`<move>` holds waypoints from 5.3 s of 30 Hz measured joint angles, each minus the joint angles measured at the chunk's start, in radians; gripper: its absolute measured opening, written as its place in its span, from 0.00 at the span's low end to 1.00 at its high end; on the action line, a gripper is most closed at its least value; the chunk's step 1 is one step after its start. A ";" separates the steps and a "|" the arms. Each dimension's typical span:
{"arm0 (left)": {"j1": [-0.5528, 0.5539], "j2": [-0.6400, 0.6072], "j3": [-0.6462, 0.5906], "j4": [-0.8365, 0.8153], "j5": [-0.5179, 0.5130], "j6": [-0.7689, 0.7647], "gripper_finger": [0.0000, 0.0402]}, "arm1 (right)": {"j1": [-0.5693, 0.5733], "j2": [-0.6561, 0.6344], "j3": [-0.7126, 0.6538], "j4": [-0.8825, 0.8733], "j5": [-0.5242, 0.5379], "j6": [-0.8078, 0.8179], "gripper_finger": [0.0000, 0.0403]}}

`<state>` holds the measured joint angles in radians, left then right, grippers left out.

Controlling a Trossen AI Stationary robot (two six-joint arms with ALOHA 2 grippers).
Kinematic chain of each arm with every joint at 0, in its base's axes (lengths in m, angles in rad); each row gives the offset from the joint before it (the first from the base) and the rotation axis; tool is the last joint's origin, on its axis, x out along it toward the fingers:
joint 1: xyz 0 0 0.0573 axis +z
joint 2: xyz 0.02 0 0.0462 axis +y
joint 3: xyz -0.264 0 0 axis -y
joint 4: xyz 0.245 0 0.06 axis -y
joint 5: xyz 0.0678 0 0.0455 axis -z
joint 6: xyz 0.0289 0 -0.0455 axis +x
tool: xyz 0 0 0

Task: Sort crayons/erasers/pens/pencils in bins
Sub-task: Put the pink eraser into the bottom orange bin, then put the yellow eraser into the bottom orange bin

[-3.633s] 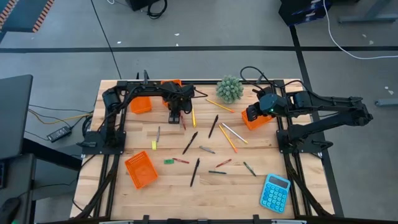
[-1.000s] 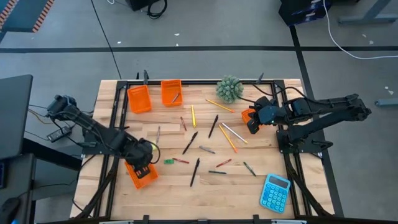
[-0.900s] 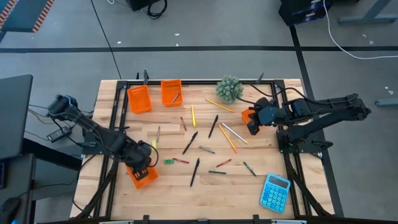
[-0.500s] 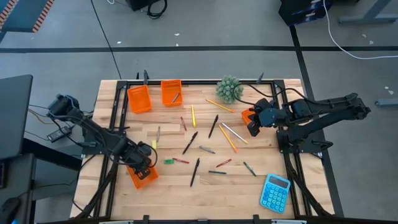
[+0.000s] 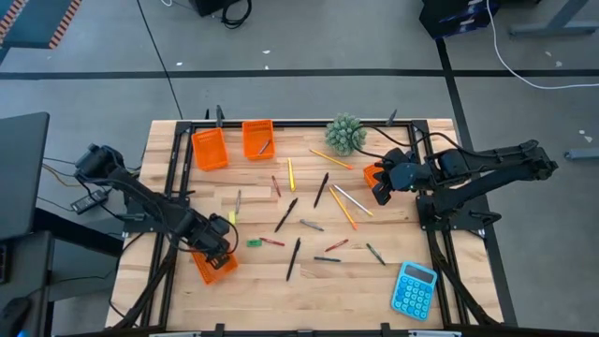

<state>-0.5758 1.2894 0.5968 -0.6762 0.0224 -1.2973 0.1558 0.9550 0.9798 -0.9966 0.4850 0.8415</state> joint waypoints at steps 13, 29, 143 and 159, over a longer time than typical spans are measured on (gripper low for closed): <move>0.000 0.076 0.006 0.094 0.003 0.000 0.09 | 0.000 0.000 0.000 0.000 0.000 -0.004 0.02; -0.013 0.072 0.132 -0.096 0.065 0.095 0.40 | 0.000 0.000 0.000 0.007 0.000 0.009 0.02; 0.584 0.225 0.172 -0.066 0.059 0.124 0.22 | -0.023 0.000 0.000 0.042 0.113 0.005 0.02; 0.500 0.169 0.447 -0.284 0.064 0.485 0.22 | -0.023 0.000 0.000 0.042 0.110 0.006 0.02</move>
<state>-0.0758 1.4586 1.0434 -0.9597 0.0869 -0.8127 0.1333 0.9546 0.9798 -0.9550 0.5949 0.8474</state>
